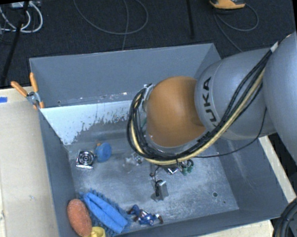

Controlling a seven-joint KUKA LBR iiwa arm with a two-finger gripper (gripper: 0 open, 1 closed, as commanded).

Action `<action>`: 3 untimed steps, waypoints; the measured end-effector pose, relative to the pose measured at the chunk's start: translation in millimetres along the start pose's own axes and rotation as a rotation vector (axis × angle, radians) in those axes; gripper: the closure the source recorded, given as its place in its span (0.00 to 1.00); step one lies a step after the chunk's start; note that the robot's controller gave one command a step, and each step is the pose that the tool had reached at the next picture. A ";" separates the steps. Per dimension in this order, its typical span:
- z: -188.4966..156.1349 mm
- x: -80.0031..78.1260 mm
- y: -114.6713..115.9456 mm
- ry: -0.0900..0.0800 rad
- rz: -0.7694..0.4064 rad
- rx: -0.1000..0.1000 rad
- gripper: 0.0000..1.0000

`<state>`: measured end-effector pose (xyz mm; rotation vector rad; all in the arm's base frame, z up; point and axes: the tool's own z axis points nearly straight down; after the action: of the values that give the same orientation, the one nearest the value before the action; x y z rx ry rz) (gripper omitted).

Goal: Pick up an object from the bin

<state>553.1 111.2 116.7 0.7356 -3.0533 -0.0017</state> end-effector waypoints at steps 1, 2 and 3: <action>-12.9 -1.5 13.4 0.000 0.220 0.000 0.00; -19.6 9.8 33.1 0.001 0.058 0.001 0.00; 0.6 15.4 46.7 -0.001 -0.140 0.000 0.00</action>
Offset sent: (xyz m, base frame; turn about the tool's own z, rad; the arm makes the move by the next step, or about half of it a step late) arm -0.0508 0.0398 0.0263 -0.2052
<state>518.1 145.8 116.2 0.9482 -2.9950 -0.0016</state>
